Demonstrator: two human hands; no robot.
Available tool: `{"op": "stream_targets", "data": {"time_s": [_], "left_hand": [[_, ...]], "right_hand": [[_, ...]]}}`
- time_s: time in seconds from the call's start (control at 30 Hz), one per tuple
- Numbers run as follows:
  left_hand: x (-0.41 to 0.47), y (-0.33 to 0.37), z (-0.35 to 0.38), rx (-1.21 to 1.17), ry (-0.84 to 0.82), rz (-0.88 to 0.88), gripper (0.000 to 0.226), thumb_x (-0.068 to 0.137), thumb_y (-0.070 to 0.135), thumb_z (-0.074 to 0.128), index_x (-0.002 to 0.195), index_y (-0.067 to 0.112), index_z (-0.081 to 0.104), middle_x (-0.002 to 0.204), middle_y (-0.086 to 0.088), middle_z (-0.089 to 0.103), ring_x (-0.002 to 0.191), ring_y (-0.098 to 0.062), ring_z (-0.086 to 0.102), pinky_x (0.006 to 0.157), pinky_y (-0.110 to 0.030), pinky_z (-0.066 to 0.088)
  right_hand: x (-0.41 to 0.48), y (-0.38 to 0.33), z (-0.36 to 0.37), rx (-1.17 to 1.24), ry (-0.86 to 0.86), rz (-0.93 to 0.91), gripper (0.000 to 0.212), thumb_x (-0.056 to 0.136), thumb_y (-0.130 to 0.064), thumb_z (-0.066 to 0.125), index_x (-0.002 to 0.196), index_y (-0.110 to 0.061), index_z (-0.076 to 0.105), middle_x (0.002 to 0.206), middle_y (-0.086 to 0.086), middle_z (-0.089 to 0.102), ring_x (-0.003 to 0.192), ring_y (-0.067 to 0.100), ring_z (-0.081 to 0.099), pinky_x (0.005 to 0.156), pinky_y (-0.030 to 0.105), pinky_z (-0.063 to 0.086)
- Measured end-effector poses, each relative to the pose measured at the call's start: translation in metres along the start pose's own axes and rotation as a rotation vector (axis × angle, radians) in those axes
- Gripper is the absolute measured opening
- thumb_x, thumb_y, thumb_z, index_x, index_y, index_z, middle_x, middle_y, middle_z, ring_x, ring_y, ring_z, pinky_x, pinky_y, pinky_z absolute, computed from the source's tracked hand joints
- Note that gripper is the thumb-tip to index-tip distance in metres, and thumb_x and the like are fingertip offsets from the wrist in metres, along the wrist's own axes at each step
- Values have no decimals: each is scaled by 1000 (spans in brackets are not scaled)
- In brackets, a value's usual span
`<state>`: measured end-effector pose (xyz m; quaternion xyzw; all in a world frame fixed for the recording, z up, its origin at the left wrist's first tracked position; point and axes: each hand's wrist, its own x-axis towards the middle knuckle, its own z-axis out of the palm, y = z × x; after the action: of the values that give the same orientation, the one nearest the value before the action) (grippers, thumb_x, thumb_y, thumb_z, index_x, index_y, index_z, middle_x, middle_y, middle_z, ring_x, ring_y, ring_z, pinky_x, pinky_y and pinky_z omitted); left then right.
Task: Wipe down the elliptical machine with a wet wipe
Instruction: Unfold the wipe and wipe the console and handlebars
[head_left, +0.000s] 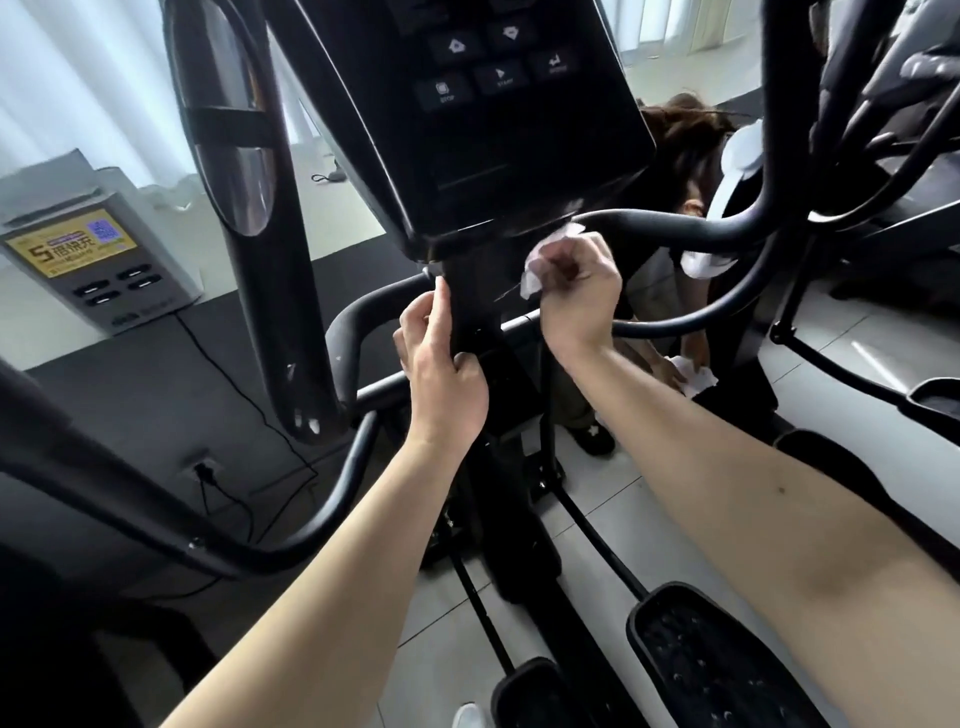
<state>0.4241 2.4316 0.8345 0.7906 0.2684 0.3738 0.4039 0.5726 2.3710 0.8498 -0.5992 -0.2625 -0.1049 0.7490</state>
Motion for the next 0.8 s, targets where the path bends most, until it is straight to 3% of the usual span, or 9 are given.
{"op": "stream_targets", "data": {"time_s": [0.07, 0.17, 0.23, 0.3, 0.37, 0.5, 0.6, 0.73, 0.8], "left_hand": [[0, -1, 2, 4, 13, 7, 89, 82, -12, 50, 159, 28, 31, 143, 8, 39, 125, -7, 28, 120, -27, 18], [-1, -4, 2, 14, 11, 37, 91, 79, -13, 49, 159, 29, 32, 143, 6, 39, 127, -13, 30, 122, -35, 21], [1, -8, -1, 28, -1, 61, 92, 78, -11, 47, 159, 29, 32, 143, 5, 40, 128, -13, 30, 121, -44, 23], [3, -10, -2, 43, -3, 82, 91, 78, -10, 47, 159, 28, 30, 143, 3, 40, 131, -8, 29, 121, -50, 22], [3, -10, -1, 40, -2, 80, 90, 78, -10, 45, 159, 26, 29, 144, 1, 39, 130, 4, 25, 122, -51, 20], [2, -9, 1, 49, 6, 82, 91, 78, -11, 46, 160, 25, 28, 144, 2, 38, 129, 5, 25, 122, -51, 19], [2, -10, -4, 70, -22, 62, 94, 79, -13, 47, 160, 31, 26, 144, 6, 37, 129, -8, 28, 123, -44, 18], [3, -9, -10, 86, -44, 82, 94, 78, -15, 44, 159, 30, 28, 146, 6, 36, 127, -7, 27, 120, -21, 9], [2, -9, -9, 79, -44, 82, 91, 81, -15, 45, 159, 30, 29, 147, 6, 36, 127, -6, 27, 114, -9, 3]], "right_hand": [[-15, 22, 5, -52, -70, 147, 26, 74, 23, 58, 70, -2, 63, 76, 21, 59, 65, 27, 63, 65, 38, 54], [-25, 34, 5, -159, -113, 304, 28, 70, 16, 64, 66, -11, 68, 78, 15, 69, 74, 22, 68, 76, 27, 55], [-22, 12, 5, -91, -125, 219, 27, 70, 21, 60, 71, -5, 64, 71, 18, 66, 64, 32, 66, 65, 46, 57], [-7, -7, 3, -33, -87, 51, 27, 68, 25, 58, 73, -1, 62, 67, 15, 62, 59, 24, 65, 59, 41, 57], [1, -16, 4, -63, -62, -63, 23, 72, 21, 63, 71, -3, 63, 71, 11, 62, 66, 18, 66, 66, 33, 55], [-24, 19, 15, -186, -111, 95, 34, 76, 11, 64, 68, -21, 64, 81, 11, 66, 77, 32, 66, 73, 41, 56], [-47, 33, 20, -131, -146, 400, 26, 74, 7, 63, 67, -17, 66, 75, 14, 70, 70, 31, 69, 73, 41, 60], [-34, 3, 20, -100, -128, 212, 21, 74, 1, 65, 71, -20, 66, 78, 8, 68, 75, 36, 66, 73, 51, 57], [-22, -13, 19, -100, -97, 123, 22, 78, -3, 72, 74, -23, 66, 83, 2, 67, 79, 32, 68, 75, 47, 57]]}}
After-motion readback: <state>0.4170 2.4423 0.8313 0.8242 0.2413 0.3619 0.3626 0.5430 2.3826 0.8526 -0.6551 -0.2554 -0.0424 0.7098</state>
